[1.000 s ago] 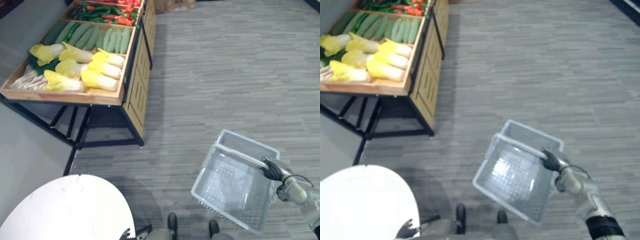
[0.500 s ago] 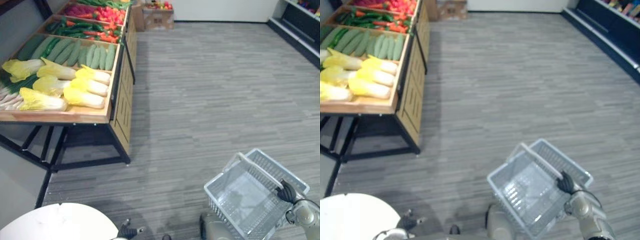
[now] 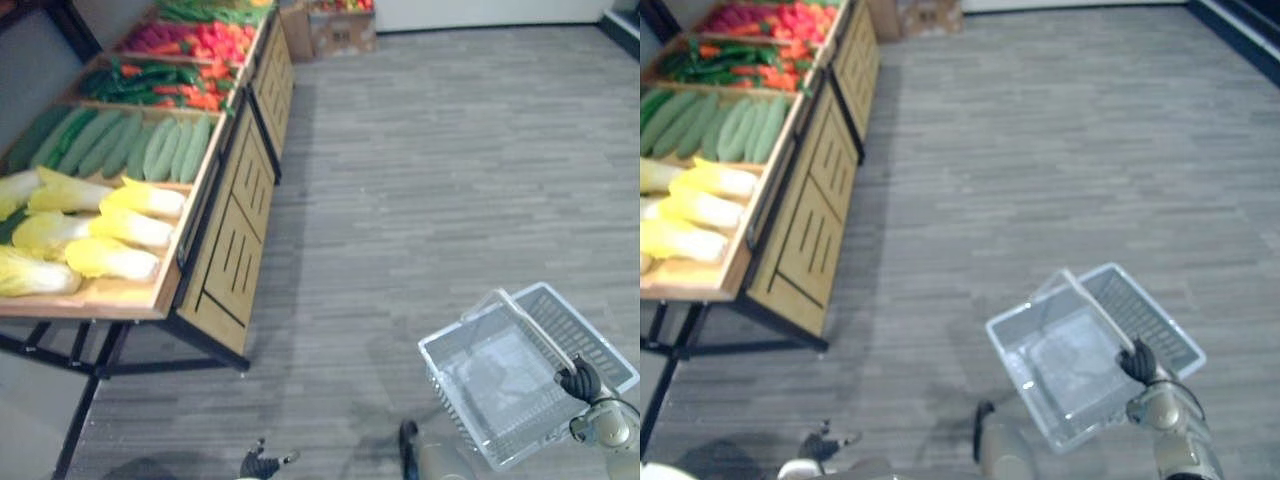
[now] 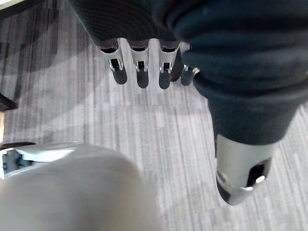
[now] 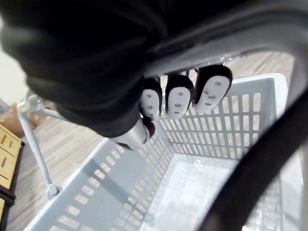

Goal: Pick vegetable in the basket

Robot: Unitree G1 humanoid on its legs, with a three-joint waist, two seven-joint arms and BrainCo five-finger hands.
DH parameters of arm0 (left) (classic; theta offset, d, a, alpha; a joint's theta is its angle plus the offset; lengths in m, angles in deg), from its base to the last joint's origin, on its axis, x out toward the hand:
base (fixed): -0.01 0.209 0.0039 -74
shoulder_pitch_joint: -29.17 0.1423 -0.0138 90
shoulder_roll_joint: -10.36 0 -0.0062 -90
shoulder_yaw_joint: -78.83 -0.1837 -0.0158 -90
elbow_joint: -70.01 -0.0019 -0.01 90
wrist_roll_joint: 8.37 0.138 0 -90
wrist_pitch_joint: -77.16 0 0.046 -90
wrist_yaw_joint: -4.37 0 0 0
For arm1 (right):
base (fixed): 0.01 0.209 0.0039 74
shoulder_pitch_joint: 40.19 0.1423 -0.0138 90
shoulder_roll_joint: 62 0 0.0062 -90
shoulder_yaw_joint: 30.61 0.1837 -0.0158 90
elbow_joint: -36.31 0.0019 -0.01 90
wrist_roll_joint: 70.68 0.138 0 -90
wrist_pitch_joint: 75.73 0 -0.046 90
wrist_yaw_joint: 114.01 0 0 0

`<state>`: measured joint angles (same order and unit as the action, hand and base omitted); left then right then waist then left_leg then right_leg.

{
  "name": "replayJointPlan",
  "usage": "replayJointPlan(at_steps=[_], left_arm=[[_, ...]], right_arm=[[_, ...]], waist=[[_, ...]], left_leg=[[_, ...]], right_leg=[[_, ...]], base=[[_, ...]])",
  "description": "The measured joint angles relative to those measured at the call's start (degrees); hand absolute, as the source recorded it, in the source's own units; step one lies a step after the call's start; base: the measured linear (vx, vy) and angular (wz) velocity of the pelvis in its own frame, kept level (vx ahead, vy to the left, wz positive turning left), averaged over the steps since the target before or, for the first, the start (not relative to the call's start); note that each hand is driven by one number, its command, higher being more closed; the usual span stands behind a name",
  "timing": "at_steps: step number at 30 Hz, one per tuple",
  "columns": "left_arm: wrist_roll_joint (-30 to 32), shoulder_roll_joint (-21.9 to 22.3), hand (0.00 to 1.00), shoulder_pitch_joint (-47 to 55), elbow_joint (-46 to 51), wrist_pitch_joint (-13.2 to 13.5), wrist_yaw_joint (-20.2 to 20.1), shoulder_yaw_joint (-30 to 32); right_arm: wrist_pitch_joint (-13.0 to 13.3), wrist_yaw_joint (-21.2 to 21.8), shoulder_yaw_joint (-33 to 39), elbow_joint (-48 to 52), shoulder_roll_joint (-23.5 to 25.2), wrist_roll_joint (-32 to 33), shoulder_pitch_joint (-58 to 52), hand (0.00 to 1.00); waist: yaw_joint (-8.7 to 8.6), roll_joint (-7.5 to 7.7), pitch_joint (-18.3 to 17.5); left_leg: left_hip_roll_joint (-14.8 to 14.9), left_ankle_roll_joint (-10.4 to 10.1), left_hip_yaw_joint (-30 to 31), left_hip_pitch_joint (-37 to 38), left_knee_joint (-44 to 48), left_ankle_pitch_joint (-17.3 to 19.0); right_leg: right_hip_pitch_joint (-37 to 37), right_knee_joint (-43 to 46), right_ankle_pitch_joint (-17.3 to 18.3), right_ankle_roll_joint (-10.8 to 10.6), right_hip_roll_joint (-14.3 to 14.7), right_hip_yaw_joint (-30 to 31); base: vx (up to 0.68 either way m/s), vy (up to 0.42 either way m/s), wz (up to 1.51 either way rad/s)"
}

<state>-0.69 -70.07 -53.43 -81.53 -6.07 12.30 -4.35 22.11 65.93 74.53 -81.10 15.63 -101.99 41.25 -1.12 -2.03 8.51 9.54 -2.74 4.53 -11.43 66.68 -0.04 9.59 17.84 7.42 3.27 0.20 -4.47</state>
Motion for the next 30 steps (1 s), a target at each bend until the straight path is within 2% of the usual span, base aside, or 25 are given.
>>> replayJointPlan(at_steps=[2,3,5,6,7,9,10,11,12,14,15,16,17,18,19,20,21,22,23,24,25,26,28,29,30], left_arm=[[0.01,0.63,0.00,1.77,0.77,0.26,0.01,0.09],[0.01,0.75,0.00,2.14,0.96,0.15,-0.06,0.18],[0.00,0.75,0.00,3.48,1.07,0.06,-0.07,0.22],[0.00,0.75,0.00,4.07,1.09,0.04,-0.12,0.21],[-0.03,0.80,0.00,4.55,1.11,-0.02,-0.38,0.29],[-0.04,0.90,0.00,5.35,1.27,0.00,-0.39,0.43],[-0.05,1.34,0.00,5.56,1.71,-0.16,-0.19,1.23],[-0.02,1.45,0.00,5.70,2.32,-0.58,0.21,1.73],[-0.02,1.51,0.00,5.62,2.48,-0.70,0.38,2.02],[0.28,1.95,0.00,5.88,3.44,-0.73,0.50,2.65],[0.29,2.03,0.00,5.88,3.49,-0.73,0.57,3.04],[0.30,2.29,0.00,6.04,3.33,-0.78,0.61,3.81],[0.34,2.54,0.00,5.66,3.68,-0.70,0.62,3.73],[0.35,2.52,0.00,5.71,4.08,-0.67,0.55,3.71],[0.42,2.03,0.00,5.77,4.24,-0.66,0.36,3.62],[1.05,1.69,0.00,6.01,3.87,-0.70,0.26,3.60],[1.90,1.47,0.00,6.03,3.31,-0.71,0.24,3.63],[2.26,1.13,0.00,6.03,2.78,-0.70,0.23,3.58],[2.26,0.91,0.00,6.18,2.64,-0.72,0.20,3.46],[2.38,-0.06,0.00,6.43,2.33,-0.79,0.01,1.70],[2.58,-0.98,0.00,6.43,2.17,-0.84,-0.39,-0.53],[2.54,-1.97,0.00,6.30,2.05,-1.09,-0.52,-1.18],[2.46,-2.31,0.00,5.92,2.02,-1.25,-0.61,-2.06],[2.38,-2.57,0.00,5.41,2.01,-1.22,-0.61,-2.25],[2.23,-2.61,0.00,4.81,2.00,-1.19,-0.75,-2.19]], right_arm=[[0.01,-0.73,-0.02,0.31,0.01,0.33,0.03,1.00],[0.00,-0.75,-0.09,1.43,0.01,0.37,-0.03,1.00],[0.01,-0.81,-0.77,2.29,0.02,0.41,-0.03,1.00],[0.01,-0.82,-1.14,2.29,0.06,0.41,-0.05,1.00],[0.00,-0.83,-1.71,2.30,0.14,0.40,-0.41,1.00],[-0.04,-0.83,-1.99,2.30,0.17,0.37,-1.53,1.00],[-0.11,-0.83,-1.94,2.31,0.33,0.36,-2.46,1.00],[-0.25,-0.83,-1.90,2.43,0.84,0.30,-3.51,1.00],[-0.37,-0.83,-1.78,2.66,1.26,0.26,-4.24,1.00],[-0.43,-0.81,-1.65,2.99,3.16,0.19,-5.39,1.00],[-0.43,-0.83,-1.65,2.94,3.71,0.18,-5.40,1.00],[-0.42,-0.95,-1.92,2.38,4.76,0.19,-5.27,1.00],[-0.39,-1.09,-2.66,1.80,6.07,0.22,-4.91,1.00],[-0.23,-1.09,-3.15,1.81,6.44,0.22,-4.94,1.00],[-0.09,-1.08,-4.33,1.72,6.70,0.22,-4.94,1.00],[0.03,-1.07,-4.64,1.26,6.72,0.18,-4.94,1.00],[0.07,-1.14,-4.35,0.46,6.71,0.23,-4.63,1.00],[0.15,-1.59,-4.04,-1.84,6.69,0.23,-3.39,1.00],[0.13,-1.99,-4.04,-2.91,6.80,0.24,-2.69,1.00],[0.04,-2.22,-4.07,-3.56,6.89,0.24,-2.18,1.00],[0.10,-2.23,-4.06,-3.69,6.91,0.25,-2.29,1.00],[0.31,-2.31,-3.58,-3.84,6.92,0.28,-2.51,1.00],[0.60,-2.69,-1.58,-3.93,6.93,0.39,-3.06,1.00],[0.49,-2.80,0.36,-3.90,6.92,0.40,-3.76,1.00],[0.45,-3.04,1.84,-4.58,6.90,0.38,-4.18,1.00]], waist=[[1.89,0.36,0.22],[2.71,0.34,0.28],[3.06,0.39,0.38],[3.26,0.53,0.46],[3.58,0.90,0.70],[3.64,1.28,0.75],[3.60,1.23,0.81],[3.53,1.27,0.77],[3.53,1.32,0.78],[3.55,0.96,0.60],[3.55,1.00,0.60],[3.50,1.32,0.35],[3.75,1.58,-0.60],[4.13,1.95,-0.58],[4.54,3.11,-0.76],[4.49,3.81,-1.70],[4.22,3.77,-2.65],[3.99,3.94,-3.00],[3.81,4.23,-3.03],[3.45,4.01,-3.50],[3.04,4.93,-3.47],[2.72,5.38,-3.36],[2.09,5.15,-3.22],[0.66,4.90,-3.23],[-0.20,4.77,-3.06]], left_leg=[[-5.51,-0.28,1.17,-6.10,9.82,3.05],[-8.24,-0.15,0.92,-9.95,11.29,4.49],[-10.52,0.43,-0.04,-14.28,7.34,5.71],[-10.38,0.71,-1.01,-15.08,4.27,6.02],[-9.54,1.70,-3.29,-15.76,-3.04,6.68],[-8.19,2.05,-6.87,-14.38,-17.60,6.65],[-7.00,2.59,-10.11,-12.51,-29.43,6.26],[-6.66,3.05,-13.48,-9.39,-40.99,4.68],[-6.60,3.03,-15.08,-7.75,-46.45,3.29],[-6.88,2.76,-16.49,-3.77,-61.62,-2.11],[-6.77,2.59,-16.84,-3.60,-62.52,-3.83],[-7.63,5.04,-18.98,-3.23,-62.14,-7.24],[-9.02,6.37,-20.33,-2.87,-61.53,-4.90],[-9.48,6.66,-21.28,-2.80,-60.49,-3.82],[-10.66,7.90,-21.63,-2.62,-57.76,-1.37],[-11.97,9.18,-21.18,-2.34,-56.01,0.95],[-12.64,9.58,-20.79,-1.99,-55.75,1.81],[-13.60,9.94,-19.46,0.58,-56.85,3.39],[-14.04,9.72,-18.85,2.42,-57.83,4.03],[-14.78,9.41,-16.80,5.93,-59.18,5.21],[-15.29,9.84,-14.75,8.94,-59.50,6.38],[-15.96,10.49,-11.98,11.77,-59.79,7.07],[-16.43,11.13,-7.90,15.40,-60.89,7.58],[-16.39,11.38,-3.92,17.73,-61.67,7.77],[-16.33,11.42,-0.34,19.91,-62.14,7.80]], right_leg=[[-5.23,-2.25,0.95,1.23,0.83,1.72],[-7.34,-3.66,1.76,1.19,1.21,2.55],[-9.32,-4.28,3.37,1.78,2.04,3.76],[-10.04,-4.56,3.88,1.79,2.20,4.22],[-11.47,-5.19,4.68,1.69,2.38,5.03],[-13.02,-5.81,5.48,0.66,2.04,5.15],[-14.34,-5.96,6.16,-0.32,1.74,5.06],[-15.57,-6.58,6.81,-1.47,0.99,4.65],[-16.35,-6.99,7.17,-2.09,0.54,4.48],[-18.76,-8.17,8.99,-3.03,-0.79,4.69],[-19.29,-8.16,10.19,-3.27,-1.25,4.93],[-20.31,-8.03,11.28,-3.77,-2.39,5.13],[-19.76,-6.42,11.08,-3.93,-4.09,5.79],[-19.55,-5.29,10.99,-3.99,-4.74,6.56],[-19.43,-2.76,10.88,-4.15,-6.05,8.12],[-18.57,1.19,10.03,-5.63,-6.53,8.33],[-16.97,5.07,9.15,-7.01,-6.63,8.22],[-12.86,16.64,5.14,-13.16,-6.51,9.16],[-10.59,22.82,1.37,-18.51,-6.30,10.37],[-6.49,33.62,-7.37,-20.17,-5.02,11.61],[-1.91,44.63,-9.14,-20.21,-4.47,10.61],[2.21,51.83,-8.79,-19.67,-4.30,8.74],[6.60,55.23,-6.40,-15.50,-4.39,6.76],[9.44,53.82,-3.69,-11.00,-5.19,4.99],[11.46,48.73,-1.68,-7.88,-6.33,4.32]], base=[[0.37,-0.144,-0.57],[0.30,-0.074,-0.48],[0.22,-0.025,-0.38],[0.25,0.010,-0.39],[0.29,0.038,-0.27],[0.38,0.067,-0.09],[0.49,0.121,0.11],[0.50,0.135,0.15],[0.43,0.149,0.21],[0.41,0.165,0.07],[0.39,0.170,0.04],[0.41,0.180,0.08],[0.42,0.184,0.05],[0.44,0.204,-0.04],[0.47,0.205,0.10],[0.58,0.257,0.26],[0.50,0.225,0.44],[0.47,0.235,0.39],[0.46,0.217,0.49],[0.44,0.186,0.63],[0.43,0.126,0.91],[0.44,0.061,1.03],[0.46,0.010,1.17],[0.53,-0.055,1.70],[0.42,-0.049,1.70]])
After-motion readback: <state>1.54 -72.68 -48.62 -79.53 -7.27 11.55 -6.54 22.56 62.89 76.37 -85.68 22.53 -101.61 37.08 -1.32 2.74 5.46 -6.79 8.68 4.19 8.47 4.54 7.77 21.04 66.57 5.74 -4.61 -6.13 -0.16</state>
